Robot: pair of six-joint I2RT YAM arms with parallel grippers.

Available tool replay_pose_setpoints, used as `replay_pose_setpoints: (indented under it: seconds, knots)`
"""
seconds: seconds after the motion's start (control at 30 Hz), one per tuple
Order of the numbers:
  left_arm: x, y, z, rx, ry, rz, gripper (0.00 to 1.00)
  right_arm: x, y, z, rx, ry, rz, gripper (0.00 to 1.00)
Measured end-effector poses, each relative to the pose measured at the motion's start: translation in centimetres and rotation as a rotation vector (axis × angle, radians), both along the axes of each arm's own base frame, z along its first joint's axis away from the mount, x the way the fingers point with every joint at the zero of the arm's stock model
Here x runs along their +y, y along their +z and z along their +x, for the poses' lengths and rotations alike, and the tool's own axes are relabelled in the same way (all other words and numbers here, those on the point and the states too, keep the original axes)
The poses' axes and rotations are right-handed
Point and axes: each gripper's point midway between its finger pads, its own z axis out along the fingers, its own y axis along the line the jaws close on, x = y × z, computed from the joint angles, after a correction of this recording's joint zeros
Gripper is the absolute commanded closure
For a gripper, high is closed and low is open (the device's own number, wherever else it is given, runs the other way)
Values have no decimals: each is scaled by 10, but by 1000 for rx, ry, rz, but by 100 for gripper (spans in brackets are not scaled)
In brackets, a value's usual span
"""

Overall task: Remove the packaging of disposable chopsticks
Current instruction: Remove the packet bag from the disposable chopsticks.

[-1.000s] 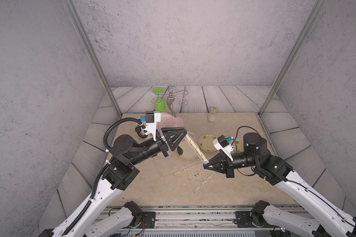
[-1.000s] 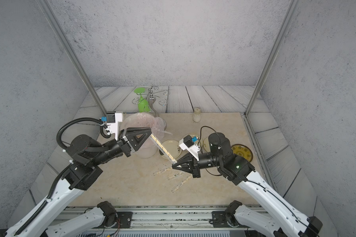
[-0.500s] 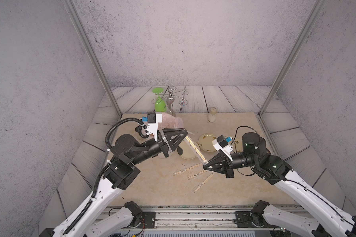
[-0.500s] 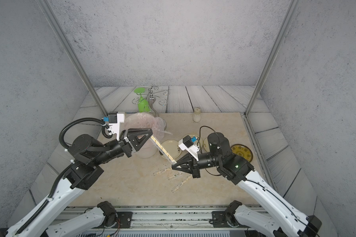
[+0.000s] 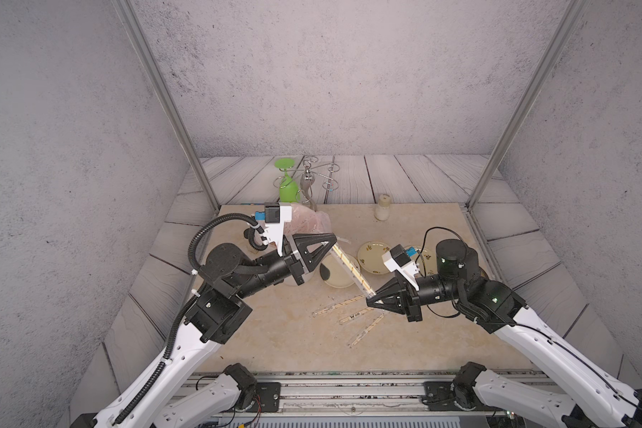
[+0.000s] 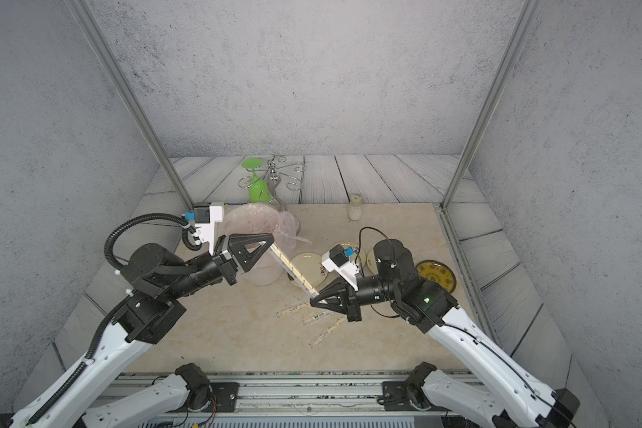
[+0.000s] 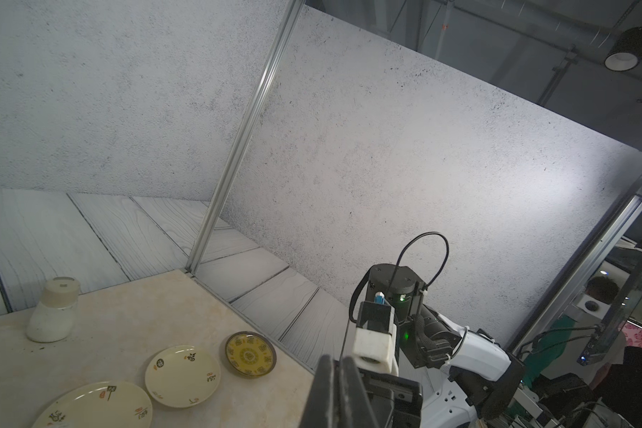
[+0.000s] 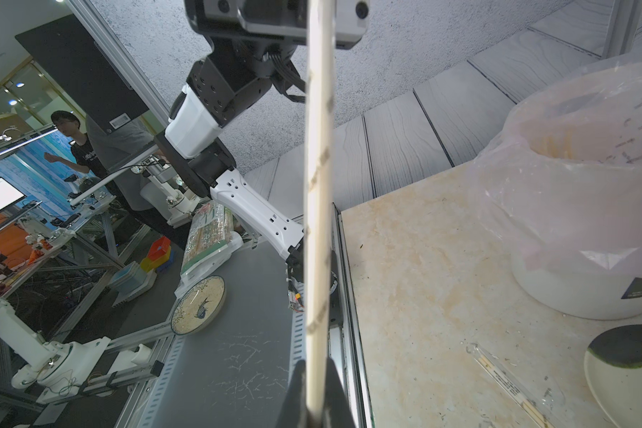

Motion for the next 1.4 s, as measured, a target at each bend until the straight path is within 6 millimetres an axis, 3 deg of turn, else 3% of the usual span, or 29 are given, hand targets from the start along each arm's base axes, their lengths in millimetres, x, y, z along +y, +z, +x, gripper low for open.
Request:
replay_pose_setpoints:
  seconds: [0.13,0.2,0.57,0.8,1.07,1.4]
  knots:
    - [0,-1,1,-3,6,5,95,0,0,0,1,0,-1,100]
    - [0,-2,2,-3,12,10,100,0,-1,0,4,0,-3,100]
    - [8,-15,16,5,118,63,100,2,1,-1,101,9,-32,100]
    - [13,-30,47,11,275,137,100,10,14,5,302,-13,-85,100]
    - [10,-46,96,35,417,212,100,24,27,31,527,-134,-168,100]
    - [18,-63,116,92,538,211,100,42,24,49,654,-185,-190,100]
